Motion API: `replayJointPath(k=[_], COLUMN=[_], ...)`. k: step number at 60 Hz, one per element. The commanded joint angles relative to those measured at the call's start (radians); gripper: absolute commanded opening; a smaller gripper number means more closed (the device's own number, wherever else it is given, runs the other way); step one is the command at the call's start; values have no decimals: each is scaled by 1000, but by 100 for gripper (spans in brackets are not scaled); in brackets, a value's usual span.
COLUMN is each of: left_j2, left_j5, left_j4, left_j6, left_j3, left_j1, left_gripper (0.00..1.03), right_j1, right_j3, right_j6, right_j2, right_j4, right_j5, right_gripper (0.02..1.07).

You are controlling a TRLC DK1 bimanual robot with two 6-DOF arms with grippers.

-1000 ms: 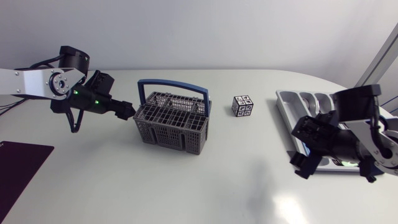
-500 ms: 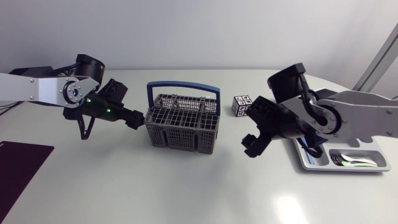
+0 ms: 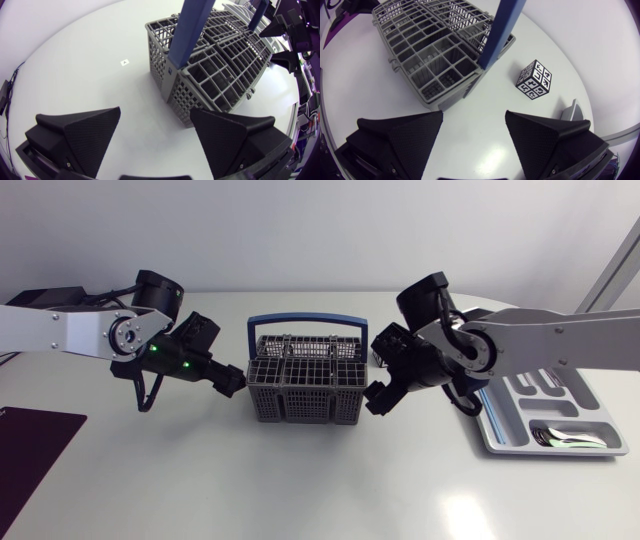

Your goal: Transfer all utensils from the basket to the drawer tray.

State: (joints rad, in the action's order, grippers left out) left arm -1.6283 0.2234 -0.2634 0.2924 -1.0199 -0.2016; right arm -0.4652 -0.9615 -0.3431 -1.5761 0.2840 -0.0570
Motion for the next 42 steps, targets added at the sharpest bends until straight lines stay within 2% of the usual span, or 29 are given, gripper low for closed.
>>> replayJointPath(k=[1,35,42], left_j2=[27,84,122], left_j5=[5,5,5], left_j4=[1,1,1], left_j6=[5,-10,-7], left_j3=[24,53,69], left_j1=[-13,1,37], left_gripper=[98,98,98], right_j1=[-15,-30,-15], right_j3=[-19,-5,30], right_j6=[27,29,19], right_j2=[-21,-19,16], right_j4=[-19,-20,-20], right_j5=[-6,-23,-24], right_gripper=[92,92,92])
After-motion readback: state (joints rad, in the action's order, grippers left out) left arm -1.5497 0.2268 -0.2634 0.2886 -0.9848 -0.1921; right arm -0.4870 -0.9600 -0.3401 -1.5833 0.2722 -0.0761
